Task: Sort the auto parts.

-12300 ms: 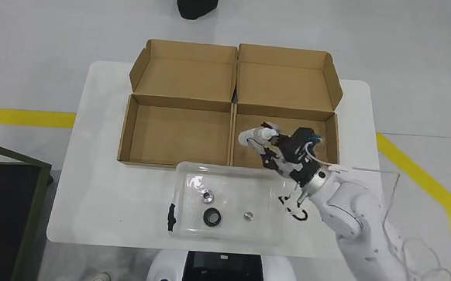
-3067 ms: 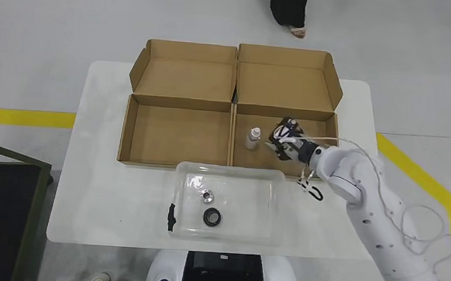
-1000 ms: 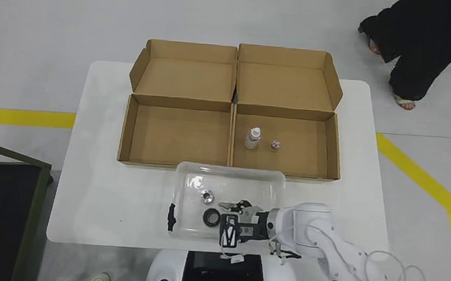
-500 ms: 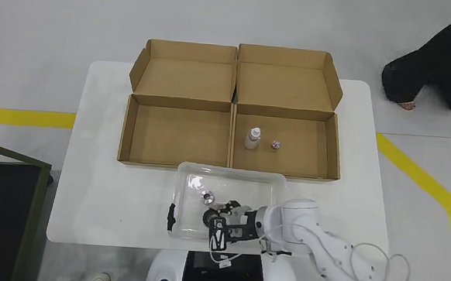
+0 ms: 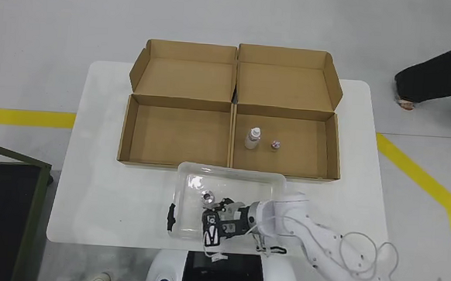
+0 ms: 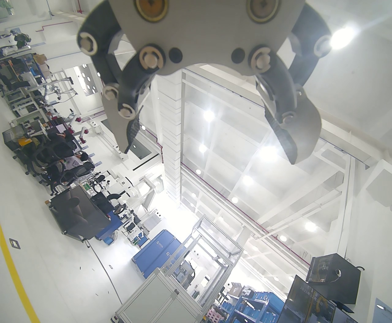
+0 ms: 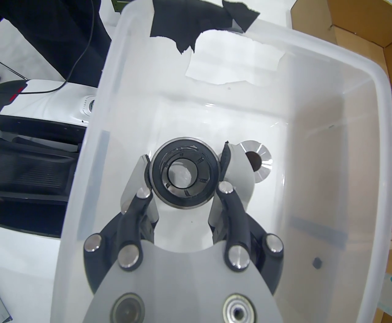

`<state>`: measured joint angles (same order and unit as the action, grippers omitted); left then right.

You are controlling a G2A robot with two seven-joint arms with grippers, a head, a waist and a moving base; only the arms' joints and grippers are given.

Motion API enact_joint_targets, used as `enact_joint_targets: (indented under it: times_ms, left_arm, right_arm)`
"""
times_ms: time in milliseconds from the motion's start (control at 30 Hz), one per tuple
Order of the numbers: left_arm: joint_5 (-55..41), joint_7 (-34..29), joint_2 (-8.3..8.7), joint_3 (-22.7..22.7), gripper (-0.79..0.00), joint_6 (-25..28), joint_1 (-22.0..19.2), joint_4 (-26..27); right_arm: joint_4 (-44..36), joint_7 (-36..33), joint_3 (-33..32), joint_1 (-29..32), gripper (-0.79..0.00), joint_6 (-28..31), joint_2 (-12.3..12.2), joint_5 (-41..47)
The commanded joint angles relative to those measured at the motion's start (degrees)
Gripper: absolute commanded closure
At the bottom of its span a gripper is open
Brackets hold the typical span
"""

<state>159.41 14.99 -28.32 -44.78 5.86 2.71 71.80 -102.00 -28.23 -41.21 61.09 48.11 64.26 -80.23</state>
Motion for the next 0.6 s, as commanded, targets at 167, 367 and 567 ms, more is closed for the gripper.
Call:
enact_joint_targets:
  times_ms: [167,367,567]
  left_arm:
    - [0.0,0.0,0.0,0.0,-0.785,0.0,0.0,0.0]
    - [0.0,0.0,0.0,0.0,-0.785,0.0,0.0,0.0]
    - [0.0,0.0,0.0,0.0,-0.785,0.0,0.0,0.0]
  right_arm:
    - [0.6,0.1,-1.2,0.3,0.0,-0.2,0.0,3.7]
    - [-2.0,0.7,-3.7,1.1,0.0,0.7,-0.7,6.3]
    - [-4.9,0.8,-7.4,3.3,0.0,-0.4,-1.5,12.0]
